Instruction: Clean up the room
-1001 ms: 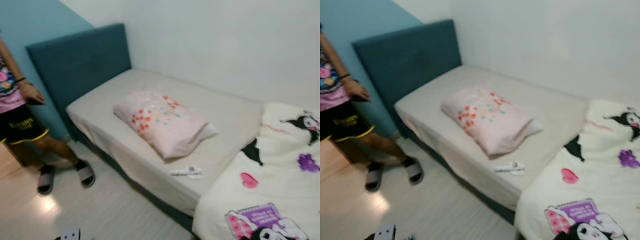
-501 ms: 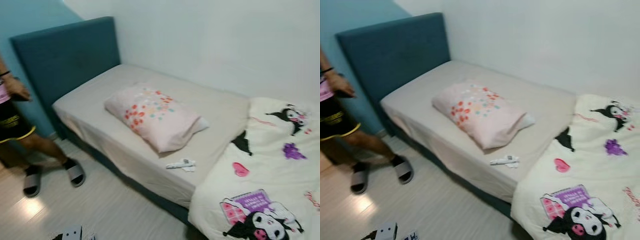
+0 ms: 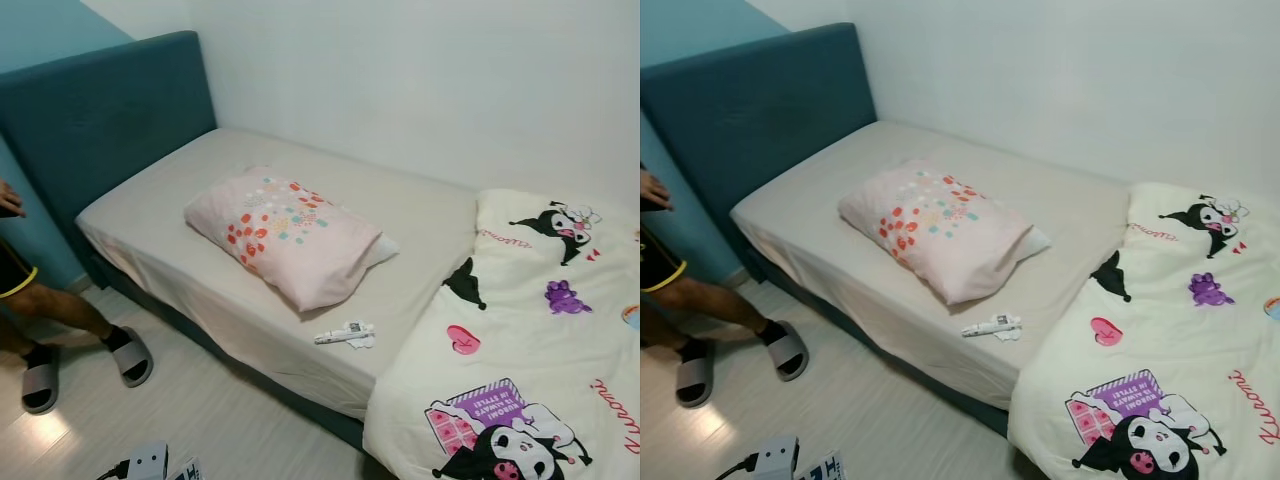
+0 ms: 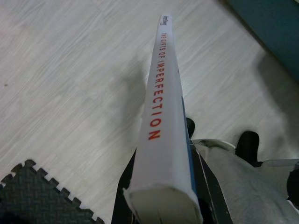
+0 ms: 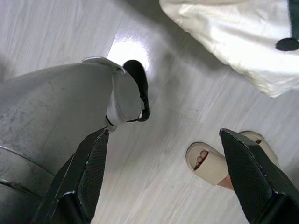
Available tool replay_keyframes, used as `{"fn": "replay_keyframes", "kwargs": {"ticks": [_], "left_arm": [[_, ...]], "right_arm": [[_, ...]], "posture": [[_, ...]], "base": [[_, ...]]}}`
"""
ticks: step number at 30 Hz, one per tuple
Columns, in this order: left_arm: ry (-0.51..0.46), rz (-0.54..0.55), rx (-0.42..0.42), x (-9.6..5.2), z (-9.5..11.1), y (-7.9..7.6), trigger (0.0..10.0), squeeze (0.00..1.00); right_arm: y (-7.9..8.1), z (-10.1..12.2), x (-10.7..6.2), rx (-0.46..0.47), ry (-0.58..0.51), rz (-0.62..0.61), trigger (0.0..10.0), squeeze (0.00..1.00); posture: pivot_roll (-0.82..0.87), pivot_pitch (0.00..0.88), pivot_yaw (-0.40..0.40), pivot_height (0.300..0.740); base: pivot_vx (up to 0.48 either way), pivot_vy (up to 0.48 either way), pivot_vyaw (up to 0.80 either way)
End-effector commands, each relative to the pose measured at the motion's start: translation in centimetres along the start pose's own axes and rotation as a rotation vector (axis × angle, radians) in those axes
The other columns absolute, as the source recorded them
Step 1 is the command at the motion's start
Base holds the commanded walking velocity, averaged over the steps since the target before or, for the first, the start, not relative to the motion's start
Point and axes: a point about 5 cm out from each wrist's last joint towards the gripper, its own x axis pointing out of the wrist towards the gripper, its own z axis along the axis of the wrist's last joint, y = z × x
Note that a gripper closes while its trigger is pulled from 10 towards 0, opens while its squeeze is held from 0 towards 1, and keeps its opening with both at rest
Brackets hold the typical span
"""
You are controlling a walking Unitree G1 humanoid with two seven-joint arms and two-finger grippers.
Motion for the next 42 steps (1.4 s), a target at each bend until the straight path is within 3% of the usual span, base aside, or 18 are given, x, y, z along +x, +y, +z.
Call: {"fn": "replay_keyframes", "kwargs": {"ticks": [1,3,8,14,21,26,28,29,30,31,32,34,36,39,41,42], "left_arm": [[-0.014,-0.008,0.000,0.0,0.1,-0.3,10.0,0.00],[-0.016,-0.010,-0.001,0.1,0.2,-0.4,10.0,0.00],[-0.021,-0.016,-0.004,0.1,0.4,-0.6,10.0,0.00],[-0.021,-0.018,-0.005,0.1,0.4,-0.6,10.0,0.00],[-0.027,-0.016,0.001,0.1,0.7,-0.6,10.0,0.00],[-0.041,-0.010,-0.011,0.2,1.0,-0.5,10.0,0.00],[-0.041,-0.010,-0.011,0.2,1.0,-0.5,10.0,0.00],[-0.049,-0.006,-0.022,0.2,1.2,-0.5,10.0,0.00],[-0.049,-0.006,-0.022,0.2,1.2,-0.5,10.0,0.00],[-0.061,-0.001,-0.033,0.2,1.5,-0.4,10.0,0.00],[-0.061,-0.001,-0.033,0.2,1.5,-0.4,10.0,0.00],[-0.085,0.007,-0.060,0.2,2.1,-0.3,10.0,0.00],[-0.107,0.010,-0.091,0.2,2.6,-0.2,10.0,0.00],[-0.112,0.011,-0.101,0.2,2.7,-0.2,10.0,0.00],[-0.117,0.009,-0.103,0.2,2.9,-0.3,10.0,0.00],[-0.117,0.009,-0.103,0.2,2.9,-0.3,10.0,0.00]], "right_arm": [[2.2,0.5,0.2,-0.007,-0.002,0.055,10.0,0.00],[2.5,0.8,0.2,-0.010,-0.005,0.060,10.0,0.00],[1.1,-0.2,0.0,-0.017,0.007,0.046,10.0,0.00],[0.7,-0.5,0.0,-0.020,0.011,0.039,10.0,0.00],[-0.7,0.0,0.0,-0.079,0.007,-0.063,10.0,0.00],[-4.0,1.2,-0.3,-0.125,-0.017,-0.248,10.0,0.00],[-4.0,1.2,-0.3,-0.125,-0.017,-0.248,10.0,0.00],[-5.9,1.9,-0.7,-0.131,-0.038,-0.312,10.0,0.00],[-5.9,1.9,-0.7,-0.131,-0.038,-0.312,10.0,0.00],[-7.8,3.2,-1.1,-0.148,-0.077,-0.377,10.0,0.00],[-7.8,3.2,-1.1,-0.148,-0.077,-0.377,10.0,0.00],[-9.8,7.2,-1.7,-0.111,-0.217,-0.430,10.0,0.00],[-8.0,11.2,-1.6,0.037,-0.373,-0.295,10.0,0.00],[-7.0,12.5,-1.5,0.086,-0.421,-0.233,10.0,0.00],[-4.3,14.6,-1.4,0.119,-0.496,-0.085,10.0,0.00],[-4.3,14.6,-1.4,0.119,-0.496,-0.085,10.0,0.00]], "posture": [[-0.01,0.000,0.004,0.740],[-0.01,0.000,0.004,0.740],[-0.01,0.000,0.004,0.740],[-0.01,0.000,-0.003,0.740],[-0.01,0.000,-0.001,0.740],[0.00,0.000,-0.007,0.740],[0.00,0.000,-0.007,0.740],[0.00,0.000,-0.007,0.740],[0.00,0.000,-0.007,0.740],[-0.01,0.000,-0.008,0.740],[-0.01,0.000,-0.008,0.740],[0.00,0.000,-0.011,0.740],[0.00,0.000,-0.012,0.740],[0.00,0.000,-0.011,0.740],[0.00,0.000,-0.010,0.740],[0.00,0.000,-0.010,0.740]], "base": [[0.000,0.000,0.00],[0.000,0.000,0.00],[0.000,0.000,0.00],[0.000,0.000,0.00],[0.000,0.000,0.00],[0.000,0.000,0.00],[0.000,0.000,0.00],[0.000,0.000,0.00],[0.000,0.000,0.00],[0.000,0.000,0.00],[0.000,0.000,0.00],[0.000,0.000,0.00],[0.000,0.000,0.00],[0.000,0.000,0.00],[0.000,0.000,0.00],[0.000,0.000,0.00]]}}
